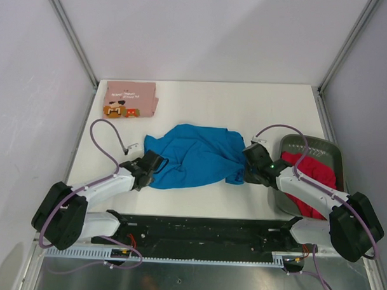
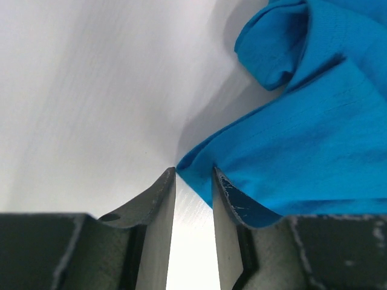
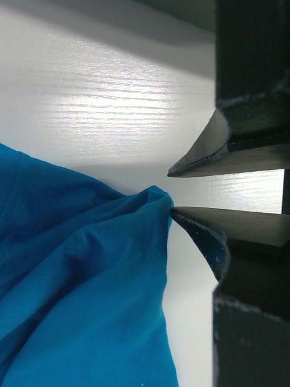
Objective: Fold and stack the t-shirts
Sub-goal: Flatten out the tshirt
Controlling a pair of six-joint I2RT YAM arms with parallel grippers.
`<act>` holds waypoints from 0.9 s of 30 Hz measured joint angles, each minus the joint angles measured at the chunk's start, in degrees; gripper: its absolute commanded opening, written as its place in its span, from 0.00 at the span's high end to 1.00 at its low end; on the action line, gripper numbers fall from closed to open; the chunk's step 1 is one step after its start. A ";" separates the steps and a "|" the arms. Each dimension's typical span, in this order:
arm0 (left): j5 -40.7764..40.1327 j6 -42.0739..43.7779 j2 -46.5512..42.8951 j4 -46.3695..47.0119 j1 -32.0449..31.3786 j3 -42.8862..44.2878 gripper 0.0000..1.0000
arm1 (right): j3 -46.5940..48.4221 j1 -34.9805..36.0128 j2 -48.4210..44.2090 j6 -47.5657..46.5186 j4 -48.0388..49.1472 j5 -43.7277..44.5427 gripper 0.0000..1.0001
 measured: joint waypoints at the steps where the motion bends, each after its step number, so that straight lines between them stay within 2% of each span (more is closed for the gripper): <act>1: 0.26 -0.42 0.00 -0.02 0.24 -0.20 0.65 | 0.00 0.00 0.00 0.00 0.02 -0.04 0.69; 5: 1.40 -1.62 0.11 -0.11 0.92 -0.63 0.65 | -0.02 -0.02 0.00 0.00 0.07 -0.15 0.69; 8: 1.81 -2.43 0.11 -0.11 1.33 -0.63 0.70 | -0.02 -0.09 -0.04 -0.02 0.07 -0.15 0.69; 11: 2.14 -2.84 0.11 0.00 1.81 -0.63 0.84 | -0.09 -0.48 -0.28 -0.02 0.04 -0.13 0.68; 13: 2.29 -3.06 0.11 0.09 2.10 -0.63 0.95 | -0.31 -1.01 -0.46 -0.02 0.13 -0.13 0.65; 14: 2.47 -3.23 0.11 0.13 2.19 -0.63 0.98 | -0.52 -1.38 -0.59 0.00 0.13 -0.09 0.62; 17: 2.62 -3.41 0.04 0.31 2.34 -0.63 1.00 | -1.60 -3.23 -1.55 0.07 0.20 -0.11 0.58; 22: 2.56 -3.34 -2.08 0.24 3.43 -0.66 1.00 | -4.37 -7.26 -4.44 0.74 1.09 -0.76 0.58; 27: 2.49 -2.10 -7.15 0.20 8.46 -0.98 1.00 | -6.84 -10.51 -8.41 1.81 2.80 -2.32 0.54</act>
